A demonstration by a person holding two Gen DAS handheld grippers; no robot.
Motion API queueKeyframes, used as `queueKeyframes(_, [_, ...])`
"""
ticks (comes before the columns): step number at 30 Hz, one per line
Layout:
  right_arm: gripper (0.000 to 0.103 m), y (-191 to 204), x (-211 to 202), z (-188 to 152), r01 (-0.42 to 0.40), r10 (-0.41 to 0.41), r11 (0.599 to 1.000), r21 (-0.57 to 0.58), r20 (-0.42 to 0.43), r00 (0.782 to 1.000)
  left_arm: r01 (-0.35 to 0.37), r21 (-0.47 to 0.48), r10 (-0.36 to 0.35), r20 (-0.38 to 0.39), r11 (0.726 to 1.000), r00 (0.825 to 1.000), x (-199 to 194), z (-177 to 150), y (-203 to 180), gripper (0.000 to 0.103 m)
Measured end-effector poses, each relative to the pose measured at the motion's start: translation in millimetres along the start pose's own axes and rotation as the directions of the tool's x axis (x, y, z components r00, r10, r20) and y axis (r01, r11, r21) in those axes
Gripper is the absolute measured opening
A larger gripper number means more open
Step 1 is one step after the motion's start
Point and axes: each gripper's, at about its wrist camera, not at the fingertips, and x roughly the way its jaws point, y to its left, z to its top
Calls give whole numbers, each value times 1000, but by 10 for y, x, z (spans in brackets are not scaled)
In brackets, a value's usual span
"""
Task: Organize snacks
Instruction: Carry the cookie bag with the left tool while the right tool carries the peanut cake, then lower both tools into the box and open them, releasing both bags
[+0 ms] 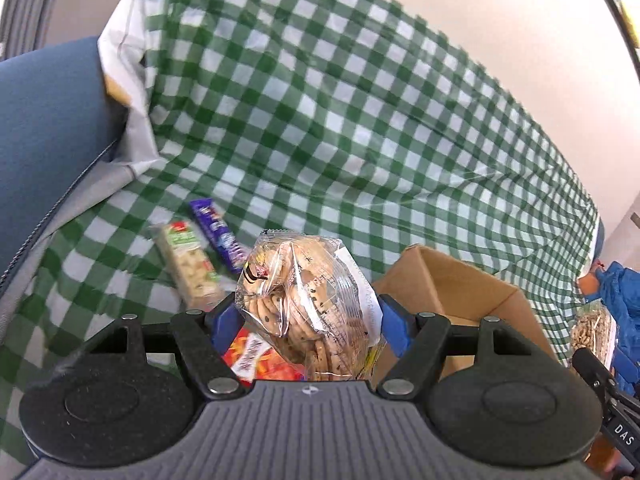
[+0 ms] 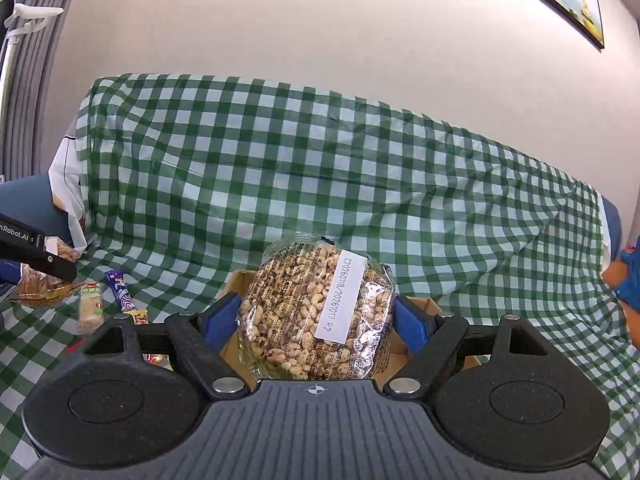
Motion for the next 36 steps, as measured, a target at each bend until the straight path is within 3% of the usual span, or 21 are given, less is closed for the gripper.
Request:
queueKeyframes(14, [83,-379,-69,80,83,-84,996,40,10,996,115,173,-135,106,978,985,-89,-132,-667,76])
queueKeyframes(25, [83,-502,-115,135,166,-168,984,69,31,985,197,206,-224,118,958,967,-96,-202,-896,76])
queueKeyframes(36, [83,-511,-88,141,184,-186,981,53,33,982,258,249,-291,104,933,951,-78,-312,-1121,76])
